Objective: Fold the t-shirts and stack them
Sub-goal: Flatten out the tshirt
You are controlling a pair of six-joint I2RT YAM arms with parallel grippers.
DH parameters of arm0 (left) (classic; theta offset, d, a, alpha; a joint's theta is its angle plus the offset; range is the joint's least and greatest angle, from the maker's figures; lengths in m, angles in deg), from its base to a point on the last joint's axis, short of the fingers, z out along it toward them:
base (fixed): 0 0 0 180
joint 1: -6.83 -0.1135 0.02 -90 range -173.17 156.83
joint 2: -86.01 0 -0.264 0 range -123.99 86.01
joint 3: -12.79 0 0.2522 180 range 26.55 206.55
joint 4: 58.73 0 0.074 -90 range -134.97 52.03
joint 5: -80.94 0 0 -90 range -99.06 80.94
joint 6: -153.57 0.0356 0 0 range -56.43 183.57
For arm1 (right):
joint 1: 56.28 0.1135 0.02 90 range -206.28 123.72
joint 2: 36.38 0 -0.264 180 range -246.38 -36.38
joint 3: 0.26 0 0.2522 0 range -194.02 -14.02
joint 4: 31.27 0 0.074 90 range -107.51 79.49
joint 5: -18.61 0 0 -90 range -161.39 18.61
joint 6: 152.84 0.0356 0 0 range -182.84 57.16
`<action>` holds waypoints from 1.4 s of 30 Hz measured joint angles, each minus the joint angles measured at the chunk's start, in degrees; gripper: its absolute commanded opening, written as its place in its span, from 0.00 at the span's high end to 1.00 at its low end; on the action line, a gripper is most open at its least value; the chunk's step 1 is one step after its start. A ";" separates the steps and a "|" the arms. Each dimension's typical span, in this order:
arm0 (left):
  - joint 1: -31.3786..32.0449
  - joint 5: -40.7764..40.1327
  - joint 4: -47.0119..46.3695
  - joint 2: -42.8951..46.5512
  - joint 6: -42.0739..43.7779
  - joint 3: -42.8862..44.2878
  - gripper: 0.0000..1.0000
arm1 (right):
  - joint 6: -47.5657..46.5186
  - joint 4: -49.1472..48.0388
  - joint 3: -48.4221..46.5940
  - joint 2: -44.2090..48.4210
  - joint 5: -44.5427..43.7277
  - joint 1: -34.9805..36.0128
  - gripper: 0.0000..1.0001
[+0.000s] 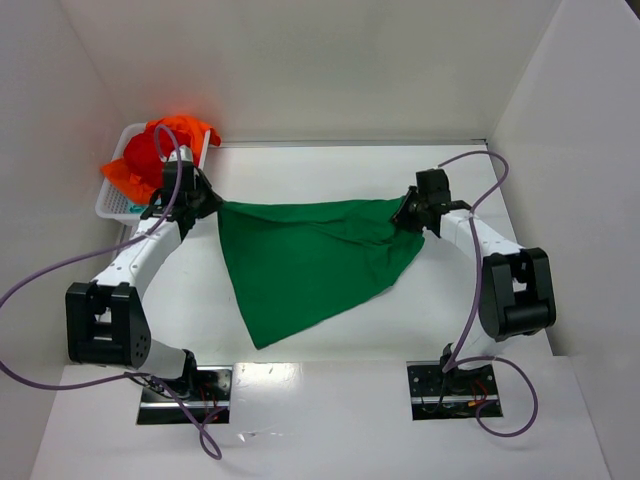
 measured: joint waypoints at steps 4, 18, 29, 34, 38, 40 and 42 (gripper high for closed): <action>0.00 0.22 0.02 -0.44 0.00 0.02 1.00 | -0.04 -0.02 0.00 -0.81 0.00 0.00 0.71; 0.00 0.22 0.00 -0.63 0.00 0.02 1.00 | -0.28 0.42 -1.25 -2.67 0.00 0.00 1.00; 0.00 0.39 0.04 -0.63 0.00 0.13 1.00 | 0.02 1.81 -10.40 -2.49 1.20 0.00 1.00; -0.28 0.74 0.55 -0.63 0.15 1.11 1.00 | 0.35 2.32 -11.98 -2.32 2.34 0.00 1.00; -1.49 1.51 2.32 -0.63 1.09 4.92 1.00 | 0.17 5.11 -16.52 -2.32 2.69 -0.07 1.00; -2.47 2.23 3.08 -0.63 1.51 8.31 1.00 | 0.11 6.69 -21.16 -2.32 2.86 -0.35 1.00; -3.69 2.97 4.02 -0.63 1.92 12.37 1.00 | -0.13 7.78 -26.91 -2.32 2.95 -0.94 1.00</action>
